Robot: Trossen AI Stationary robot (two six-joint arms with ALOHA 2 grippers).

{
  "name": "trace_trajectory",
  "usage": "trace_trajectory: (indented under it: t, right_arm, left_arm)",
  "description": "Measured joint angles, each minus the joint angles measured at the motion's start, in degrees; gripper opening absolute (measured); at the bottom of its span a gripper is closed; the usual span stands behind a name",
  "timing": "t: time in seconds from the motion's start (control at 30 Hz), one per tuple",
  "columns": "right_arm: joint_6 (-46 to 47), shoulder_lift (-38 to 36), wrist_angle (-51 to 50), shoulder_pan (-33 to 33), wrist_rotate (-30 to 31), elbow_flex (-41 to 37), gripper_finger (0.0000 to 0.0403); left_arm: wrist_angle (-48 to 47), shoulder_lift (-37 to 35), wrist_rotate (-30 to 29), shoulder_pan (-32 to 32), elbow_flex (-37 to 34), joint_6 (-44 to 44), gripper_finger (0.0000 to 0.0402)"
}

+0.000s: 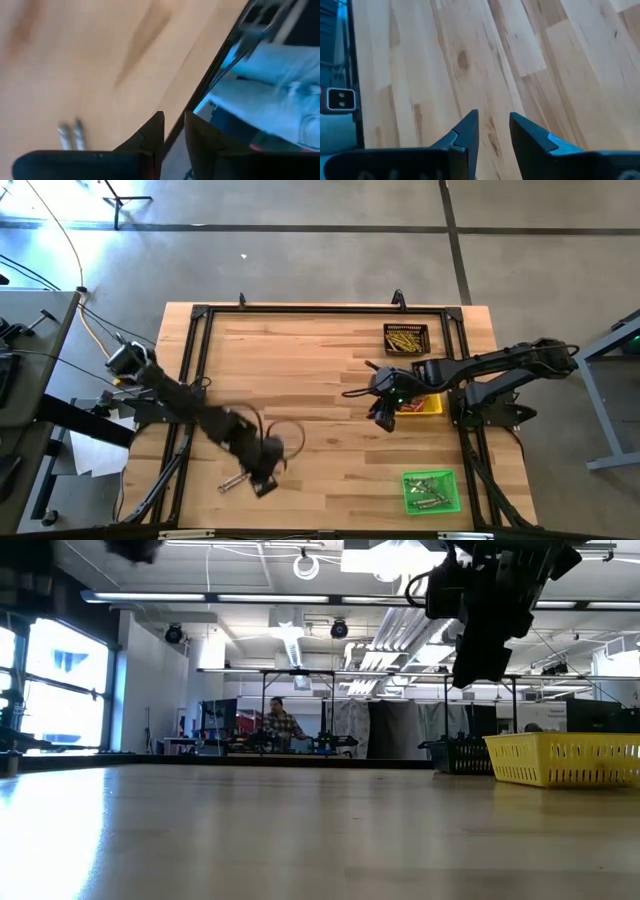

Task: Sort crayons
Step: Put the gray crayon into the green bin

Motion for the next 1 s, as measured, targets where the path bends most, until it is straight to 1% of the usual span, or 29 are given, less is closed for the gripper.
trace_trajectory:
  t: [0.07, 0.2, 0.3, 0.4, 0.53, 0.67, 0.77, 1.0]
  right_arm:
    - [-0.17, 0.0, 0.78, 0.0, 0.02, 0.0, 0.0094]
    - [-4.32, 0.0, 0.74, -0.13, 0.0, 0.02, 0.0094]
    - [-6.77, 0.0, 0.73, -0.15, -0.01, 0.02, 0.0094]
    - [-8.4, 0.0, 0.76, -0.15, -0.01, 0.02, 0.0094]
    - [-9.03, 0.0, 0.88, -0.15, 0.07, 0.02, 0.0094]
    - [-8.82, 0.0, 1.23, -0.15, 0.09, 0.02, 0.0094]
    - [-8.61, 0.0, 1.35, -0.15, 0.09, 0.02, 0.0094]
    - [-7.04, 0.0, 1.28, -0.15, 0.15, 0.0, 0.0094]
  left_arm:
    - [0.12, 1.92, 0.11, -2.97, -0.02, -4.65, 0.006]
    - [-0.07, 6.1, 0.16, -7.86, -0.02, -15.12, 0.0054]
    - [0.06, 8.8, 0.82, -10.14, -0.01, -21.52, 0.0049]
    - [-0.02, 10.64, 1.69, -11.16, -0.02, -25.33, 0.0046]
    - [-1.38, 11.52, -0.15, -11.09, 0.0, -28.51, 0.0046]
    - [-6.64, 11.5, -2.59, -10.53, 0.0, -29.48, 0.0046]
    - [-10.17, 11.5, -2.88, -10.45, 0.0, -30.03, 0.0046]
    - [-11.47, 11.5, -2.88, -10.57, 0.0, -28.25, 0.0046]
